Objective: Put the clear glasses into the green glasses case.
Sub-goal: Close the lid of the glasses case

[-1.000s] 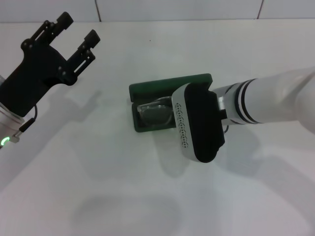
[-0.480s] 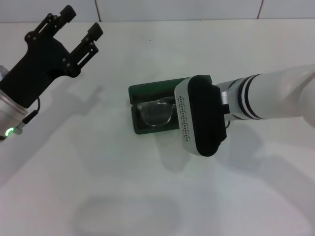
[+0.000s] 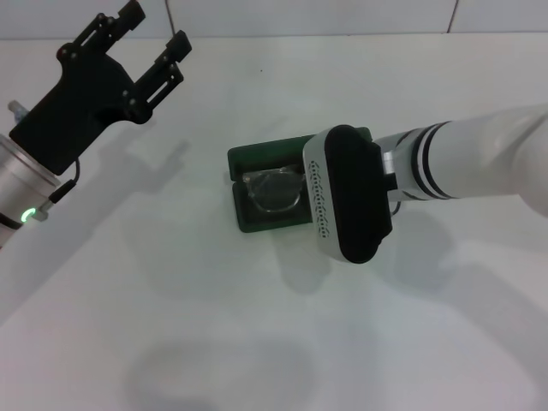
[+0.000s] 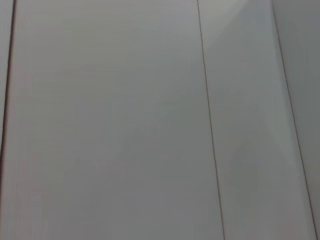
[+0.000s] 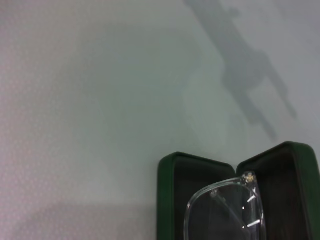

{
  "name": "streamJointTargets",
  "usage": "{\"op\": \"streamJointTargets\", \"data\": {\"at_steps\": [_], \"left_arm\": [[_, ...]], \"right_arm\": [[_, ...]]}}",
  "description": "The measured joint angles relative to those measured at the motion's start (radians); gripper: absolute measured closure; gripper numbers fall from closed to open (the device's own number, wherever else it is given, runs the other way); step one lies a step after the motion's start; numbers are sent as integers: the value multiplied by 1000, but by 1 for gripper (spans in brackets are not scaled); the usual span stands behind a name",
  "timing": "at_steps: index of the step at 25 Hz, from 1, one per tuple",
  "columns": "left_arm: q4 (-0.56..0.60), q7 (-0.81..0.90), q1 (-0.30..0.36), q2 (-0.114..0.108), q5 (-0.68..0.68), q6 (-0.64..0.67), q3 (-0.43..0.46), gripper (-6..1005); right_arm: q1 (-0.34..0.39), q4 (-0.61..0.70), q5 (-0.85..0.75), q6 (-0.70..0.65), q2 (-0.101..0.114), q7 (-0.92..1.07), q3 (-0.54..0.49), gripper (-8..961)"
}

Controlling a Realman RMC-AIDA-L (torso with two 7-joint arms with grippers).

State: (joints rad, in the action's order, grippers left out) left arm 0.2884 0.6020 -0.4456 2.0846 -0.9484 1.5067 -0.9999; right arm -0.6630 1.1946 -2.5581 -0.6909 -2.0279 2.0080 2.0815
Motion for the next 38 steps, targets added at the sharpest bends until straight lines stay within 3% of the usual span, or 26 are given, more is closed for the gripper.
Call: {"op": "streamJointTargets", "data": {"at_steps": [13,31,38], "left_arm": [[0,-4,-10,0,2,-11,1,319],[-2,-4,3,0,7,-19,1,319],[2,-5,7,-1,9,-22,2,320]], "right_arm": [[-2,12,-1,-22,0,-2,5,731],[67,111,3,-67,0,-5,23,892],[83,94,-46,6,0,-5,35,881]]}}
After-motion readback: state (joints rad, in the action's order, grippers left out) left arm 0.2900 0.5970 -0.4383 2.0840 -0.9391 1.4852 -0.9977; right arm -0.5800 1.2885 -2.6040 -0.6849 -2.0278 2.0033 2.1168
